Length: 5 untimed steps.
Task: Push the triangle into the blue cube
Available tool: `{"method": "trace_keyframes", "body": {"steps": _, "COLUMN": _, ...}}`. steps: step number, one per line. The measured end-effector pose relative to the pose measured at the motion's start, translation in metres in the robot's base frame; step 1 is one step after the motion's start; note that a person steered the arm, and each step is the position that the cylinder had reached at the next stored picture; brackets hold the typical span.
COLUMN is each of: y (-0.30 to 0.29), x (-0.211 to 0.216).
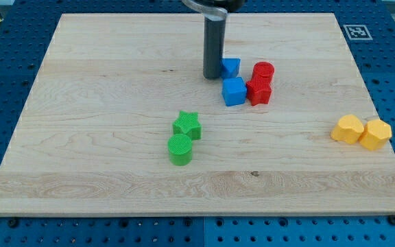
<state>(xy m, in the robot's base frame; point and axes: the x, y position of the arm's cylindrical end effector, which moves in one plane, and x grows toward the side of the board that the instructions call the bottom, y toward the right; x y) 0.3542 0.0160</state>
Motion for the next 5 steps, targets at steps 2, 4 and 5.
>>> {"method": "trace_keyframes", "body": {"steps": 2, "y": 0.021, "x": 0.000}}
{"method": "trace_keyframes", "body": {"steps": 4, "y": 0.025, "x": 0.011}}
{"method": "trace_keyframes", "body": {"steps": 5, "y": -0.026, "x": 0.025}}
